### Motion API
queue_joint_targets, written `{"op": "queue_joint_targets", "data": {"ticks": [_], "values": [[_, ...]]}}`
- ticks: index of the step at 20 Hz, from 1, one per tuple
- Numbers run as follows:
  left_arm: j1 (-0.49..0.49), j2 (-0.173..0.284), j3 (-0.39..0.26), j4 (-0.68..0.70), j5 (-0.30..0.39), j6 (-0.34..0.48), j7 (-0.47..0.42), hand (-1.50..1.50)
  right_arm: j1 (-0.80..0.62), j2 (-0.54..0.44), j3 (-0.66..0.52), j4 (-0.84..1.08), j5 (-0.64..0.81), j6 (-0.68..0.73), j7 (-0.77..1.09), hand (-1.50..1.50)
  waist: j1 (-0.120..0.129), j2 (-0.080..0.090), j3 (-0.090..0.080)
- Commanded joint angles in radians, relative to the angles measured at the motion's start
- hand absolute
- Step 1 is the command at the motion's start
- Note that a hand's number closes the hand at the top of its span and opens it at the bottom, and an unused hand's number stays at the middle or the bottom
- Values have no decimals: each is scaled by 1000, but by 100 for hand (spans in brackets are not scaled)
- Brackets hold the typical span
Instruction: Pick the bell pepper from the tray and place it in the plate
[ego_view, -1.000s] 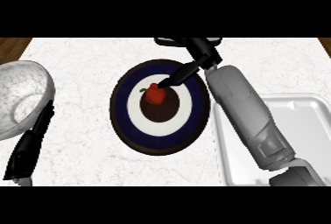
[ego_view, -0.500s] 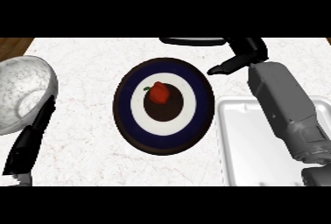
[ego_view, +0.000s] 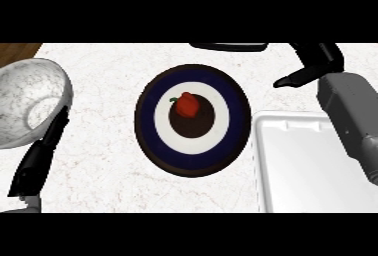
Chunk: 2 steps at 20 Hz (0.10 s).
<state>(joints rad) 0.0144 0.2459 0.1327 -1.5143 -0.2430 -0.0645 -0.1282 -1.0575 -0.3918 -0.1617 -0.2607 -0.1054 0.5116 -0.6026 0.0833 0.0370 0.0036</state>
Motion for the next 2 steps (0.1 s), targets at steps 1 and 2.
{"op": "queue_joint_targets", "data": {"ticks": [1,2], "values": [[-18,14,15,10,5,-6,-1,0,4,-61,0,40,17,88,-68,-150,7,5,1],[-14,15,3,-37,0,-10,32,0,33,-44,-6,48,13,73,-95,-150,10,4,2]]}}
